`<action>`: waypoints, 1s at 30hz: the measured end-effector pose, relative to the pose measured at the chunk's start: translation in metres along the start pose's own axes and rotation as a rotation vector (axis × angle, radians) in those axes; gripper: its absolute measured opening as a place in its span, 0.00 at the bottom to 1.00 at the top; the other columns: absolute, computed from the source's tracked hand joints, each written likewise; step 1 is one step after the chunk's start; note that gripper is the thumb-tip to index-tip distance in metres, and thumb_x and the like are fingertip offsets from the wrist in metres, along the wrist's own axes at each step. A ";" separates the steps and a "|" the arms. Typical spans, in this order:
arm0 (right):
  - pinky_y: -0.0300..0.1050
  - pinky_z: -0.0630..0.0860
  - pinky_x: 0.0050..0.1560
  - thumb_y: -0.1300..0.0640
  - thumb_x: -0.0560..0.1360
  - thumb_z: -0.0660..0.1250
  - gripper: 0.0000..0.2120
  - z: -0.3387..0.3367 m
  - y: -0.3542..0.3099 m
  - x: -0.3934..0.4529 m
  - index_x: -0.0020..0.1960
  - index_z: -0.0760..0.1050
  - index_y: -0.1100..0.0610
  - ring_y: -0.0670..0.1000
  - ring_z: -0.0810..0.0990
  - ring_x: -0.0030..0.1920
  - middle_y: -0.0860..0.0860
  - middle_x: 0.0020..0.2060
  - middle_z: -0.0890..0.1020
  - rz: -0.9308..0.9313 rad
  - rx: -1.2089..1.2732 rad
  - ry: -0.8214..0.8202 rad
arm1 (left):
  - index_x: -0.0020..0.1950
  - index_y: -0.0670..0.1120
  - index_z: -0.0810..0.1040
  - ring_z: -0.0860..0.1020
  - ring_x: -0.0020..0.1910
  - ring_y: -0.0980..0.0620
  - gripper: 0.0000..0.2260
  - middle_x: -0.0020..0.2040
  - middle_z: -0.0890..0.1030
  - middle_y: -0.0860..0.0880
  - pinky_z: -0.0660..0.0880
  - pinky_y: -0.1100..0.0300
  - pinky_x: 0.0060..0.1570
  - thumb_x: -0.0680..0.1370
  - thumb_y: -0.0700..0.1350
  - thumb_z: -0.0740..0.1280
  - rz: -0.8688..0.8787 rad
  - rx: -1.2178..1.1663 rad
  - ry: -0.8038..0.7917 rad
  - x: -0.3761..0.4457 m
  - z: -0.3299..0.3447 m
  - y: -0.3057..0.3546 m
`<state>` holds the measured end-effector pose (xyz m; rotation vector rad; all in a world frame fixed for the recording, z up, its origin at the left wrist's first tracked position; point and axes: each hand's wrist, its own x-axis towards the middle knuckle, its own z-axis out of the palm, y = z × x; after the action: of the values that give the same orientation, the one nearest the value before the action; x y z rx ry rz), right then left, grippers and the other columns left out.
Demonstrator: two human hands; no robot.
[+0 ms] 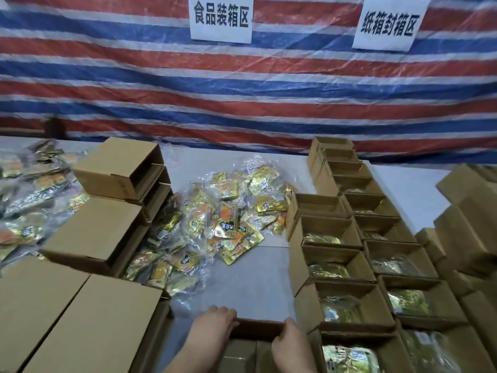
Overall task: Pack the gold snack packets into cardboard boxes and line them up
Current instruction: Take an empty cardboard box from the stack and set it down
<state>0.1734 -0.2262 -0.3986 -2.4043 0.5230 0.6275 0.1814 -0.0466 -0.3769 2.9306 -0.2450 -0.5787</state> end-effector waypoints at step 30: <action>0.40 0.70 0.49 0.57 0.78 0.63 0.06 -0.124 -0.097 0.181 0.53 0.77 0.53 0.47 0.76 0.51 0.46 0.48 0.77 -0.554 0.106 0.253 | 0.69 0.44 0.64 0.72 0.63 0.43 0.27 0.65 0.72 0.43 0.73 0.47 0.60 0.76 0.54 0.68 0.097 0.048 0.307 0.322 -0.081 0.017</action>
<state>0.4067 -0.2708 -0.3655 -2.3833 -0.0255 0.0544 0.5041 -0.1148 -0.4165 2.9782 -0.3639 -0.1068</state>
